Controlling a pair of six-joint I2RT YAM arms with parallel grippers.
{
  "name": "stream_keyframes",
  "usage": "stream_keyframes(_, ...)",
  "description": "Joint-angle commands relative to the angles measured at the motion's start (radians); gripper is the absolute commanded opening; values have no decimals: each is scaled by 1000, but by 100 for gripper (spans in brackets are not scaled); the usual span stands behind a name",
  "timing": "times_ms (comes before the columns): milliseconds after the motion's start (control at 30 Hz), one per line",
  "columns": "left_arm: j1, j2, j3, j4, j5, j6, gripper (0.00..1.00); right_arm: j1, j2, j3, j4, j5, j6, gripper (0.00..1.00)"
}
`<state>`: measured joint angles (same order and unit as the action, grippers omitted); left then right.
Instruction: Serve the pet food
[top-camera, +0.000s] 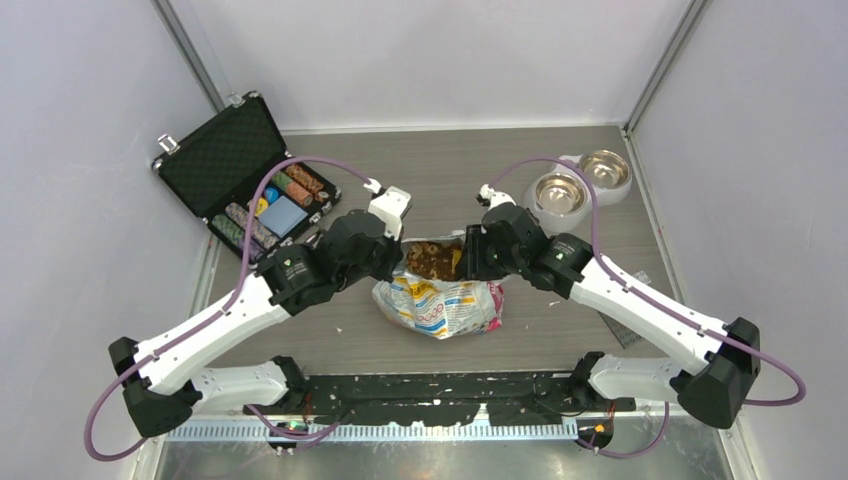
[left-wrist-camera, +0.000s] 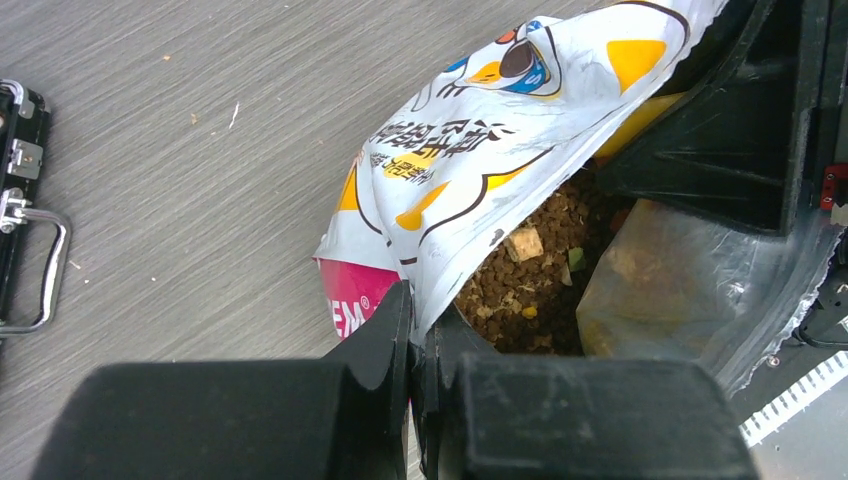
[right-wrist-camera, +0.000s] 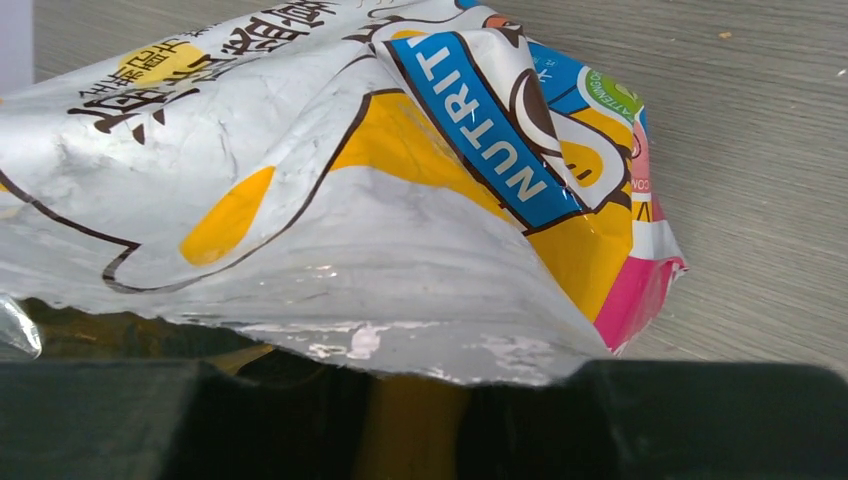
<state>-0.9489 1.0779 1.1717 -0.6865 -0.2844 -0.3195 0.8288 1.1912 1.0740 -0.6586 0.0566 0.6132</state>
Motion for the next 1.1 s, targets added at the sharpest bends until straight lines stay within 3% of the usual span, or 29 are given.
stream_keyframes(0, -2, -22, 52, 128, -43, 2, 0, 12, -73, -61, 145, -259, 132, 5)
stream_keyframes(267, -2, -40, 70, 95, -58, 45, 0, -39, -210, -166, 232, -296, 222, 5)
stream_keyframes(1067, -2, -33, 84, 43, -167, 63, 0, -196, -496, -204, 214, -239, 298, 5)
